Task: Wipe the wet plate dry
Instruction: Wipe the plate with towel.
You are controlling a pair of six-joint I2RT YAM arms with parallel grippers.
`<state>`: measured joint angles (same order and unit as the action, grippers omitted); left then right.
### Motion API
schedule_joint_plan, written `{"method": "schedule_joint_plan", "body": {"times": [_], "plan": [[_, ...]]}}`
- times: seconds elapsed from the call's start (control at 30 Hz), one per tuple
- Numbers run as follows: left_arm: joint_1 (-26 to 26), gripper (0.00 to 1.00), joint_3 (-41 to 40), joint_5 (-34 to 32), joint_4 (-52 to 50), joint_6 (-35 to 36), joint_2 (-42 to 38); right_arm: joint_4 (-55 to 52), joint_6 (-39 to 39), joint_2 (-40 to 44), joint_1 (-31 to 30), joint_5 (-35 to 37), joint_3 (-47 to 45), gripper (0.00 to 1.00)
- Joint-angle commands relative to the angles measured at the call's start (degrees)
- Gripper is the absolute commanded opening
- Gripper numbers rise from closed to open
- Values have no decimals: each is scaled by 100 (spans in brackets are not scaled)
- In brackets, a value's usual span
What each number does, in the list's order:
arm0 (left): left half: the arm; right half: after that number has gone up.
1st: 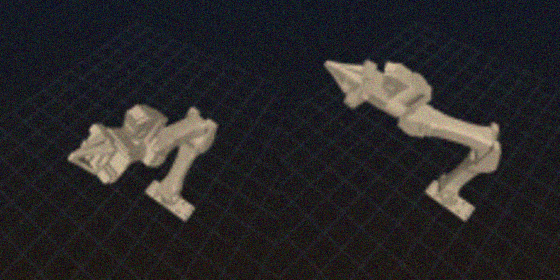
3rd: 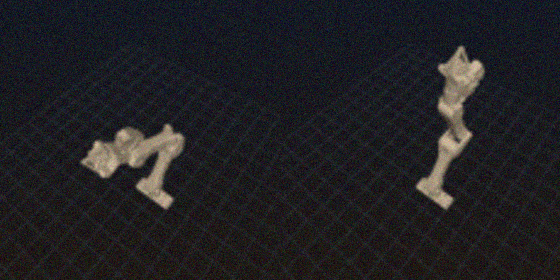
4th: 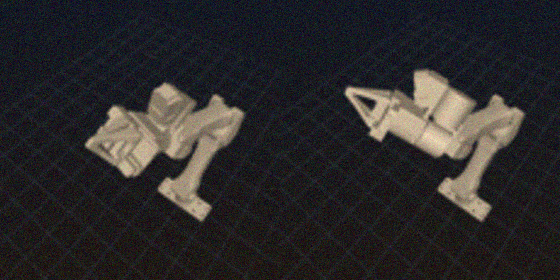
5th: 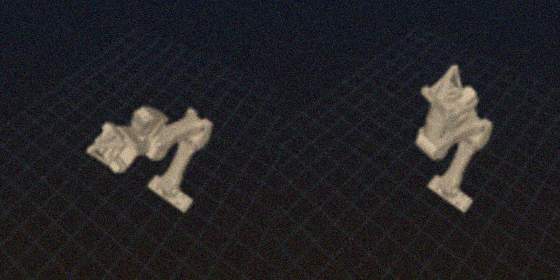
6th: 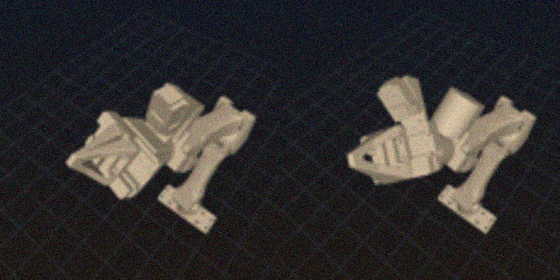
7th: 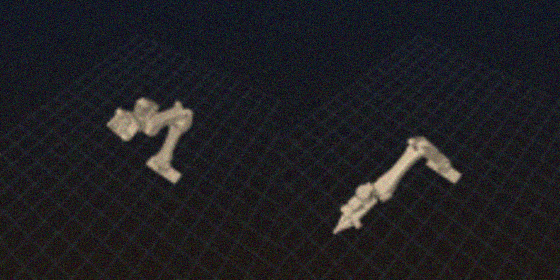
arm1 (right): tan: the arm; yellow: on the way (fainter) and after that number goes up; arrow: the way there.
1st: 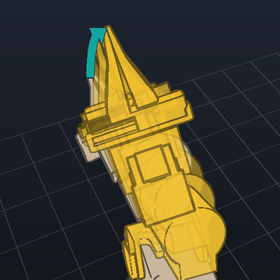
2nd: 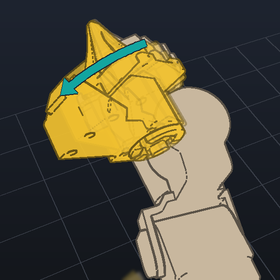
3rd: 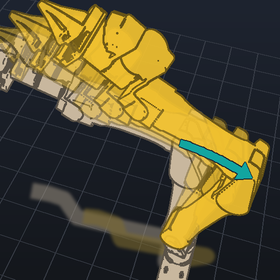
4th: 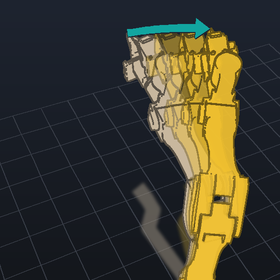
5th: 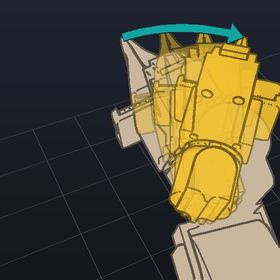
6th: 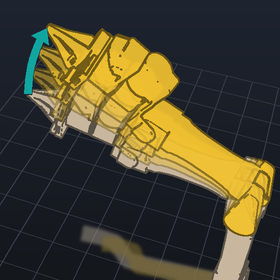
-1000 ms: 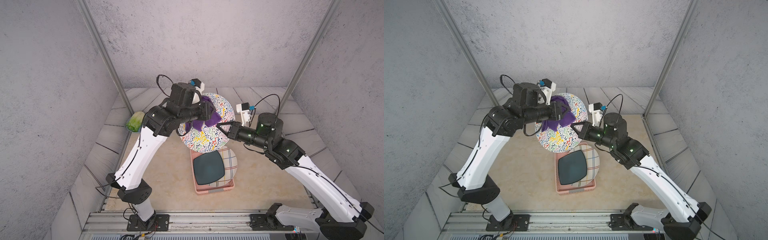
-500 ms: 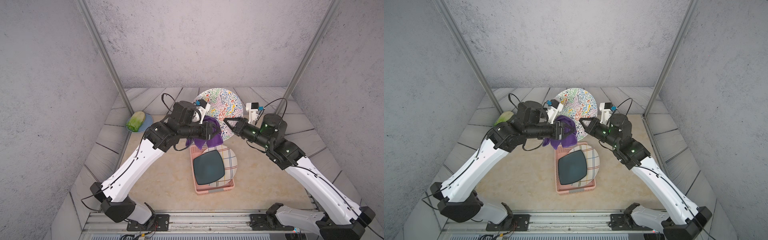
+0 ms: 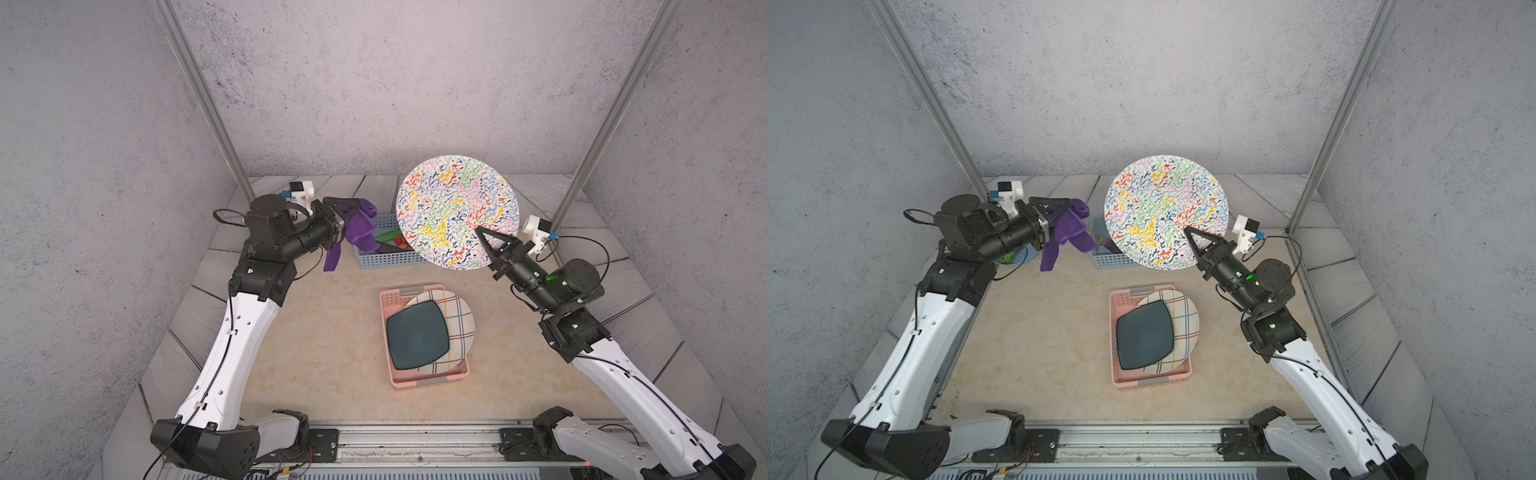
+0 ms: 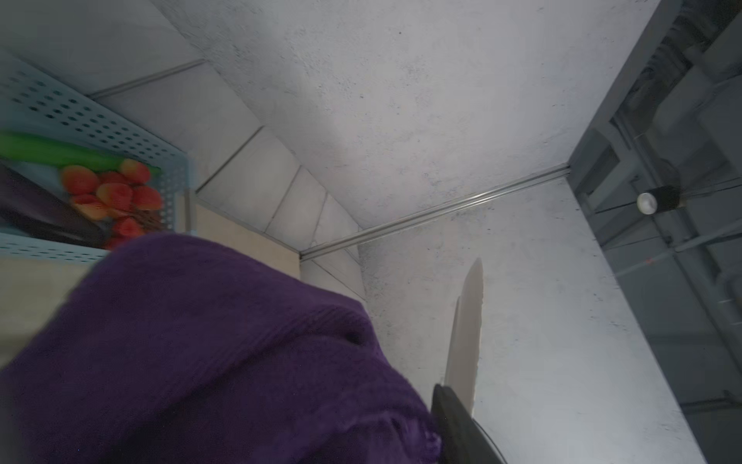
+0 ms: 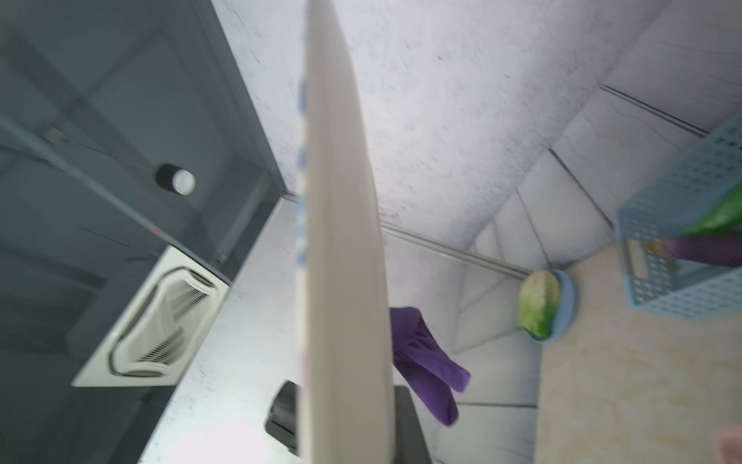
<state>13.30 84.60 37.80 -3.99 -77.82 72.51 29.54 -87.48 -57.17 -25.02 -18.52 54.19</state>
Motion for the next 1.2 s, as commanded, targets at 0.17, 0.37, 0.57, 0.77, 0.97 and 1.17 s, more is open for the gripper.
{"method": "schedule_joint_plan", "body": {"times": [0.17, 0.37, 0.57, 0.77, 0.97, 1.17], "plan": [[687, 0, 460, -777, 3793, -3328, 136, 3645, -1613, -1066, -206, -448, 876, 0], [2172, 0, 1365, -2140, 3819, -3325, 663, 4186, -1226, -1762, -700, -292, 1537, 0], [3018, 0, 2075, -2555, 3976, -3170, 1274, 4535, -812, -2268, -991, -242, 2202, 0], [3193, 0, 2180, -2897, 4590, -3301, 1516, 4680, -787, -2501, -810, 355, 2720, 0], [3211, 0, 3258, -2353, 4195, -3145, 2052, 4075, -634, -2466, -1127, -629, 2827, 0], [3595, 0, 3164, -1865, 3786, -2762, 2238, 3561, -591, -2639, -789, -166, 3471, 0]]}}
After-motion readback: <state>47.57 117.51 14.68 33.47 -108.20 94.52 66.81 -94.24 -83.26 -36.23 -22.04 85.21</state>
